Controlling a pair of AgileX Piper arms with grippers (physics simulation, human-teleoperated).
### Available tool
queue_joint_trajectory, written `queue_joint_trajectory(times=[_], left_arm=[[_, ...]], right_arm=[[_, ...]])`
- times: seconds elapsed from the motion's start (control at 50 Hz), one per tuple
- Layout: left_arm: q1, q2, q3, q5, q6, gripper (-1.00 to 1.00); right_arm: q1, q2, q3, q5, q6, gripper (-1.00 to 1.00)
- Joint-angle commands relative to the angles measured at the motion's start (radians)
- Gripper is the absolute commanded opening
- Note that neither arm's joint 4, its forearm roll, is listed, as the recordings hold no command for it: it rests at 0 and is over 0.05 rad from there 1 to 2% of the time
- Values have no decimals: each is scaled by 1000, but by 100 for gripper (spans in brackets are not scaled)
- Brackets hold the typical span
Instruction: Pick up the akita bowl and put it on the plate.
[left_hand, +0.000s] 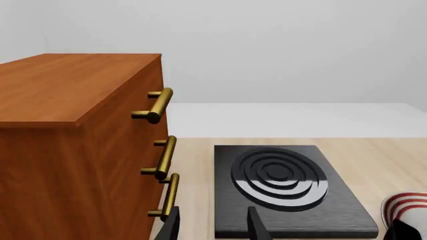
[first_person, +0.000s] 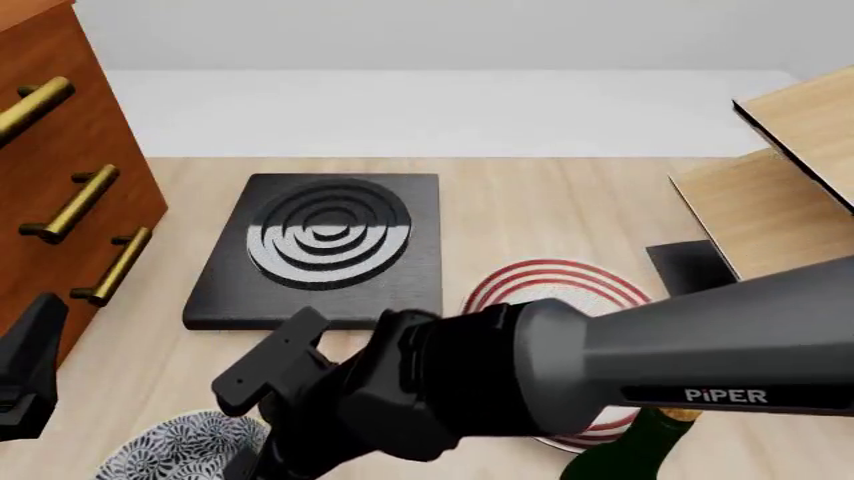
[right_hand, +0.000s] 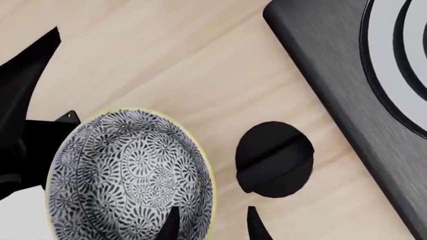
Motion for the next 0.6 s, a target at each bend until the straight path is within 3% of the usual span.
queue_joint_trajectory(times=[0.02,0.52,0.54,0.6], left_arm=[[0,0,0,0,0,100],[0,0,0,0,0,100],[0,0,0,0,0,100],[0,0,0,0,0,100]], right_arm=[[9,6,-3,1,3,100],[11,-1,0,-9,-11,100],[11,-2,-1,-7,-13,-100],[3,-6,-8,-4,-22,-100]])
